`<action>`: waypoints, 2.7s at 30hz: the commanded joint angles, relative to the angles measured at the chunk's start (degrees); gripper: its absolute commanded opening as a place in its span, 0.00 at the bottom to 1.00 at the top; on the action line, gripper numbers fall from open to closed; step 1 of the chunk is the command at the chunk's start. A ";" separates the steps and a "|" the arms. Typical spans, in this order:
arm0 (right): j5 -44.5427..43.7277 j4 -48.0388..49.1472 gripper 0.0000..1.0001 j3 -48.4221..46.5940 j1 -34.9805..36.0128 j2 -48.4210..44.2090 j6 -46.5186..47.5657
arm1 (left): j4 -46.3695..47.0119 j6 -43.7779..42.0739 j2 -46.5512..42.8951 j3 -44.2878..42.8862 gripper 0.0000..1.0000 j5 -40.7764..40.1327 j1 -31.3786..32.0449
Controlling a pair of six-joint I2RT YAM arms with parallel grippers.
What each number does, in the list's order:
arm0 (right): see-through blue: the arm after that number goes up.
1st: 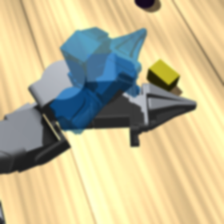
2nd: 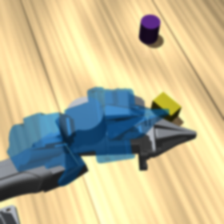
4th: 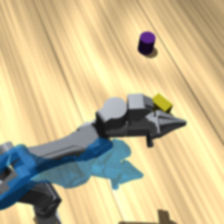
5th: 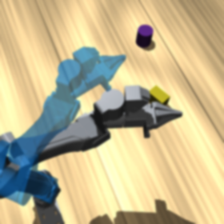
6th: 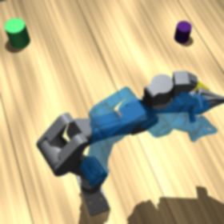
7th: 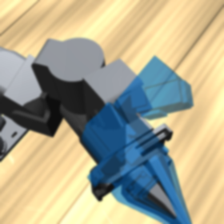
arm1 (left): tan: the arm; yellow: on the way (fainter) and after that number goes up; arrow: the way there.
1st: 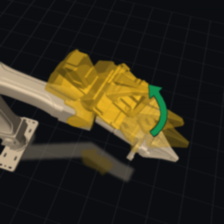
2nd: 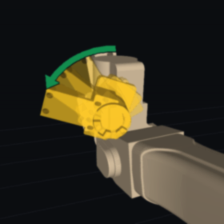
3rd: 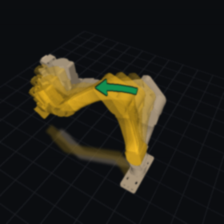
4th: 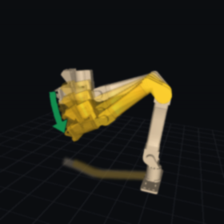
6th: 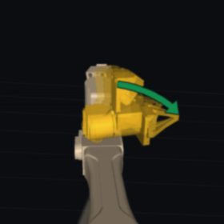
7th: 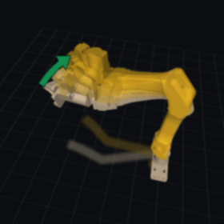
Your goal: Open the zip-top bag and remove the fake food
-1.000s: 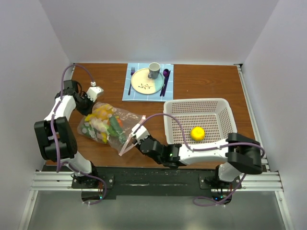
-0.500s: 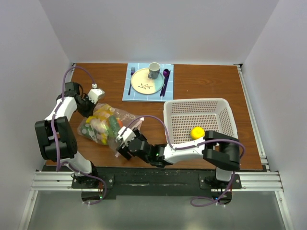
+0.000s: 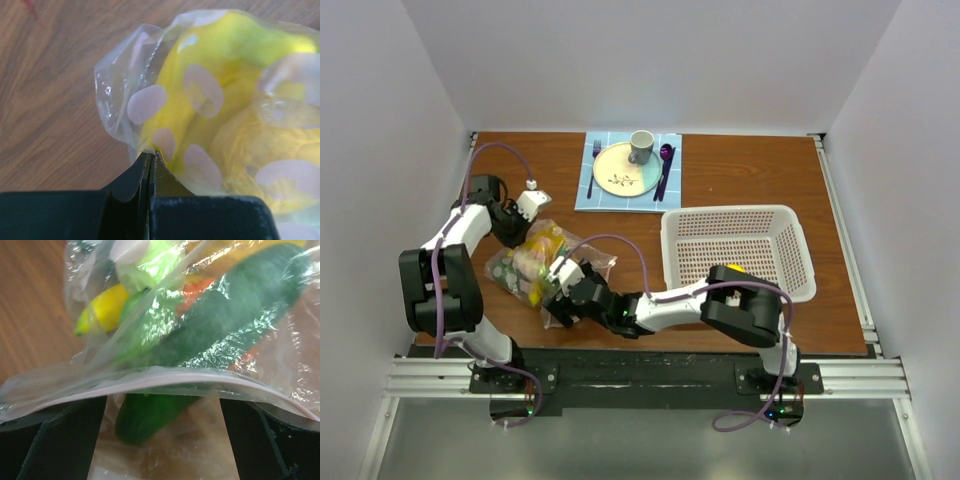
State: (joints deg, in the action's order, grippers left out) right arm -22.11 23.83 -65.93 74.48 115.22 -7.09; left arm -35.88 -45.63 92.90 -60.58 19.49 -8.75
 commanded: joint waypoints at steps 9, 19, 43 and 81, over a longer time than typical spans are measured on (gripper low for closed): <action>3.83 4.99 0.54 5.44 -2.85 -5.86 -5.91 | -1.91 -0.25 -0.18 0.56 0.00 0.11 -2.05; 4.26 -4.14 0.12 11.26 -2.14 -17.74 -11.45 | 2.04 -1.39 2.99 -4.02 0.00 -3.40 -6.80; -20.72 -45.45 0.02 16.09 -3.10 -53.24 -19.97 | -0.24 0.62 2.90 -7.10 0.00 0.29 -5.76; -15.52 -14.00 0.83 17.33 9.19 -29.18 -7.32 | -17.12 6.87 -6.86 -16.33 0.00 7.06 -1.00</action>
State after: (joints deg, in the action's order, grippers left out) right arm -42.83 0.10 -48.62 83.61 83.37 -16.47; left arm -50.96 -39.59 88.09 -75.92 25.34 -10.50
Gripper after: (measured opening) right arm 0.851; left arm 0.013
